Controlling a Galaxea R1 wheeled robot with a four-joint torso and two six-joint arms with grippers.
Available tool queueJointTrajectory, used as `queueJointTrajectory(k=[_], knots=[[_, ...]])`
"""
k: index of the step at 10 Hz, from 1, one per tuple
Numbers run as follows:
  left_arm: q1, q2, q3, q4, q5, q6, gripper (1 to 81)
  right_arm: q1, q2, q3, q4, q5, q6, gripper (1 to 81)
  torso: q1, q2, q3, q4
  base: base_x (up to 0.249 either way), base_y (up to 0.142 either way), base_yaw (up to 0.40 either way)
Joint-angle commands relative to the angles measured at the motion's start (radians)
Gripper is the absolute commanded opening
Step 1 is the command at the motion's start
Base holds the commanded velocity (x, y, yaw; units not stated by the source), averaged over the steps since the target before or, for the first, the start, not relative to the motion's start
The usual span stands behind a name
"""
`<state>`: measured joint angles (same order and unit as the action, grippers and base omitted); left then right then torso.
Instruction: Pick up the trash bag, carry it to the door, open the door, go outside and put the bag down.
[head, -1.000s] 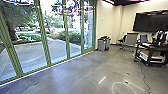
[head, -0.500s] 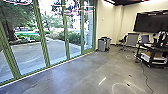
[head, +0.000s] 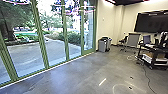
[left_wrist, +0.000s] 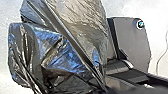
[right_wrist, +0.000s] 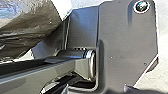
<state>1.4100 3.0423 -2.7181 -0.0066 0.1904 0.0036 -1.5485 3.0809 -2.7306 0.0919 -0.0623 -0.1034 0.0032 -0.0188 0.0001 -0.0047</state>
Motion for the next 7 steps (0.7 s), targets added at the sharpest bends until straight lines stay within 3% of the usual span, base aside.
queueJointTrajectory(k=[1,3,7], knots=[[-0.065,0.001,0.001,0.005,0.061,0.006,1.0,0.05,0.008,0.003,-0.006,-0.062,-0.006,81.1,0.0,0.0,0.0,0.0,0.167,0.0,0.0],[-0.065,0.004,0.001,0.005,0.061,0.006,1.0,0.05,0.008,0.006,-0.006,-0.062,-0.006,81.1,0.0,0.0,0.0,0.0,0.161,0.0,0.0],[-0.064,0.004,0.001,0.007,0.061,0.006,1.0,0.049,0.011,0.002,-0.009,-0.062,-0.006,81.1,0.0,0.0,0.0,0.0,0.155,-0.073,0.0]])
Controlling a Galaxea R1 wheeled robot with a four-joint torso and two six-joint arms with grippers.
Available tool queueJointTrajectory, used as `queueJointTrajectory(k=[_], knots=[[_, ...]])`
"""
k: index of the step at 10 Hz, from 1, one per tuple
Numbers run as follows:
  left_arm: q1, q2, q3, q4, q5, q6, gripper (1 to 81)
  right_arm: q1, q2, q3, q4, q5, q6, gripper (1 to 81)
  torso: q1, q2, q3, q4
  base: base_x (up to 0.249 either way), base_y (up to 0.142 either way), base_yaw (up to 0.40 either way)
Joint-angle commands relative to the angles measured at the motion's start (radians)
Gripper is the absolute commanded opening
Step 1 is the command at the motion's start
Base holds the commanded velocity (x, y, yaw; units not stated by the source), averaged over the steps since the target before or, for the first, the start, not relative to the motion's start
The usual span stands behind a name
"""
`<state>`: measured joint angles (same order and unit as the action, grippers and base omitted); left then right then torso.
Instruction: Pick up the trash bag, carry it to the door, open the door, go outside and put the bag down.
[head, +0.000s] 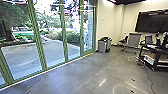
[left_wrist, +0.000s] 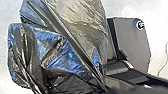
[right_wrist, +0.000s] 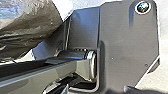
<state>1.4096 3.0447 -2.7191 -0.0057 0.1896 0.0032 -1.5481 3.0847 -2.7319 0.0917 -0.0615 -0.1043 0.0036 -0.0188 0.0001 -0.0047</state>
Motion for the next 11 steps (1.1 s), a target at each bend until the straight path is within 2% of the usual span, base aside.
queueJointTrajectory(k=[1,7,11], knots=[[-0.064,0.002,0.002,0.006,0.062,0.006,1.0,0.05,0.007,0.003,-0.009,-0.064,-0.005,81.1,0.0,0.0,0.0,0.0,0.153,-0.074,0.0],[-0.063,0.0,0.002,0.004,0.062,0.006,1.0,0.048,0.005,0.003,-0.009,-0.063,-0.005,81.1,-0.001,0.0,0.0,0.0,0.153,-0.071,0.0],[-0.063,0.0,0.002,0.004,0.062,0.006,1.0,0.048,0.005,0.003,-0.009,-0.063,-0.005,81.1,-0.001,0.0,0.0,0.0,0.153,0.0,0.0]])
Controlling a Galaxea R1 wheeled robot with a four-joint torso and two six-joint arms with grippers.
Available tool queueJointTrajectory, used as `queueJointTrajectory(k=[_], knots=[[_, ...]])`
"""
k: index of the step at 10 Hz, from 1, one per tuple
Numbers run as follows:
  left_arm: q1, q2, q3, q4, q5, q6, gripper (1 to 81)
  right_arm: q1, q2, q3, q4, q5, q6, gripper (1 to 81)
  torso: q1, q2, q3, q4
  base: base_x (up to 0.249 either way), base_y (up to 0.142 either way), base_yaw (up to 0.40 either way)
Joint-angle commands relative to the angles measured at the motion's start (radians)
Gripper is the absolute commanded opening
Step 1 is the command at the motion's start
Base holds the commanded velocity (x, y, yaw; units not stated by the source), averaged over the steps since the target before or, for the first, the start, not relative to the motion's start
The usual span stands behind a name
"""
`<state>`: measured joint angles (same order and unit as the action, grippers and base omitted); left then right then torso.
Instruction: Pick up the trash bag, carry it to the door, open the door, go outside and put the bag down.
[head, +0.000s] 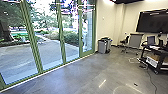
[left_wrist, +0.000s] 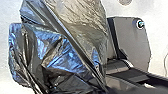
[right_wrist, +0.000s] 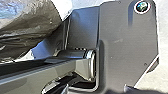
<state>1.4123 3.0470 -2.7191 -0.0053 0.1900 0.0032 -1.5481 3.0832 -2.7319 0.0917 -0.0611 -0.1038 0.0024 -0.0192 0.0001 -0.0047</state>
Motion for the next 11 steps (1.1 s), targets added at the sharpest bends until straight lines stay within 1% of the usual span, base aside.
queueJointTrajectory(k=[1,11], knots=[[-0.066,-0.002,0.002,0.004,0.062,0.006,1.0,0.047,0.007,0.003,-0.009,-0.062,-0.005,81.1,0.0,0.0,0.0,0.0,0.153,0.0,0.0],[-0.066,-0.002,0.002,0.004,0.062,0.006,1.0,0.047,0.008,0.002,-0.006,-0.062,-0.005,81.1,0.0,0.0,0.0,0.0,0.153,0.0,0.0]])
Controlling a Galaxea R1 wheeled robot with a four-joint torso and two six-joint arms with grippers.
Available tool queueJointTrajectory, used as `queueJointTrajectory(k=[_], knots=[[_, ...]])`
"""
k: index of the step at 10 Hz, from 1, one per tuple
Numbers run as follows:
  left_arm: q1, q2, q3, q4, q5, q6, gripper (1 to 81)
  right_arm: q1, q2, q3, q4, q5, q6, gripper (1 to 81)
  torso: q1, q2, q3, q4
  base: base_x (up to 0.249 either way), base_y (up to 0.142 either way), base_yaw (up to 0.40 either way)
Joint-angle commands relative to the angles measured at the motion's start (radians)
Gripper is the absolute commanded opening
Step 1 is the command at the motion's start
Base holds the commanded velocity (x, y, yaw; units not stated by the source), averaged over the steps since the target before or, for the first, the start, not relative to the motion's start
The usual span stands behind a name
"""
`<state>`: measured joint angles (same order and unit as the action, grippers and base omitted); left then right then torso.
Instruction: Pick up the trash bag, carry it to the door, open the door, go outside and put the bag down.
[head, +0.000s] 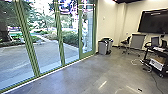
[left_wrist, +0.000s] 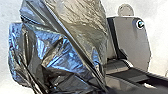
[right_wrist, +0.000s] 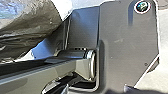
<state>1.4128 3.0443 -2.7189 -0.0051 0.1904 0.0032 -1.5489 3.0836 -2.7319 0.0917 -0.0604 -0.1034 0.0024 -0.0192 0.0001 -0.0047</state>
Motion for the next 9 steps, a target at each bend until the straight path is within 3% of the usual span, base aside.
queueJointTrajectory(k=[1,9], knots=[[-0.067,-0.001,0.002,0.005,0.061,0.006,1.0,0.048,0.006,0.002,-0.006,-0.062,-0.006,81.1,0.0,0.0,0.0,0.0,0.153,0.0,0.0],[-0.067,0.01,0.002,0.014,0.061,0.007,1.0,0.043,0.006,0.002,-0.006,-0.05,-0.006,81.1,-0.001,0.0,0.0,0.0,0.153,-0.067,0.0]])
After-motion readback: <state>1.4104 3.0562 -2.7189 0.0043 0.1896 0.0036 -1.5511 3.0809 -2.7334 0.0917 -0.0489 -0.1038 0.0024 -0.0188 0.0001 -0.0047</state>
